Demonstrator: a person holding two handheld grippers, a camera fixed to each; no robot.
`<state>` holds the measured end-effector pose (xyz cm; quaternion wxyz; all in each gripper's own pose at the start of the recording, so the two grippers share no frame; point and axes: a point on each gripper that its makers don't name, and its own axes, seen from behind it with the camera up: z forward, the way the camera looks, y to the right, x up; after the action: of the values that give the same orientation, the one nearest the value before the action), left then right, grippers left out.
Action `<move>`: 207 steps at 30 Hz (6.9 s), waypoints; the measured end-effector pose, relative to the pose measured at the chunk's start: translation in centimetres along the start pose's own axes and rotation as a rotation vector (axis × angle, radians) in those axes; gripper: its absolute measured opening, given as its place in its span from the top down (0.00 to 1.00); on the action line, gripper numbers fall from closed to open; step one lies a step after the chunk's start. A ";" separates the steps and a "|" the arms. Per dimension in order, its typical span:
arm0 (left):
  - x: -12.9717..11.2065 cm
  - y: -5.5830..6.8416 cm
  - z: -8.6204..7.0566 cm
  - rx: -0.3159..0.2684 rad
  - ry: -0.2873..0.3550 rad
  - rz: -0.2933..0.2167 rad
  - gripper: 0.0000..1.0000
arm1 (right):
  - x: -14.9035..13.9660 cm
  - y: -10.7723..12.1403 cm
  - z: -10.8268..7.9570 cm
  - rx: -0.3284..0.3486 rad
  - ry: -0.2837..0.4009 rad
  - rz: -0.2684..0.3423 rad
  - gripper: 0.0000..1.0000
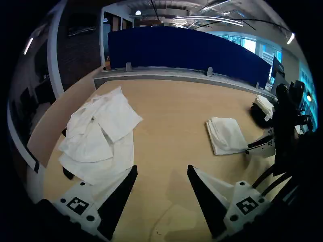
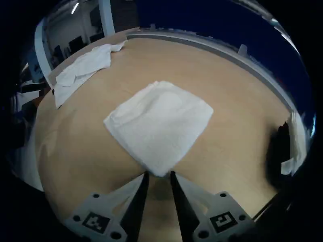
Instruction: Fold towel
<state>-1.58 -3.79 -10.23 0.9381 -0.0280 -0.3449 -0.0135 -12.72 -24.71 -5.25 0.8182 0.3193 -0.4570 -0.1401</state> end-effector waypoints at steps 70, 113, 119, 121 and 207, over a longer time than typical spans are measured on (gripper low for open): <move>3.4 0.4 -1.8 -0.019 0.088 -0.003 0.08 | 17.8 3.6 -16.1 -0.132 0.370 -0.080 0.99; 2.8 0.0 -3.6 0.028 0.086 -0.020 0.08 | 23.9 21.1 -23.5 -0.284 0.411 -0.005 0.99; 2.5 -0.1 -3.9 0.047 0.075 -0.020 0.08 | 24.7 25.2 -23.6 -0.318 0.403 0.020 0.99; 2.4 -0.2 -3.9 0.052 0.073 -0.023 0.08 | 24.9 26.5 -23.5 -0.330 0.397 0.028 0.99; 4.1 4.3 -1.8 0.010 0.050 0.047 0.08 | -4.5 35.8 -17.6 -0.493 0.117 0.541 0.99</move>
<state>2.93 0.41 -9.10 0.9467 -0.0313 -0.3204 0.0095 -2.67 11.69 8.42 0.9027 -0.0123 -0.4300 -0.0063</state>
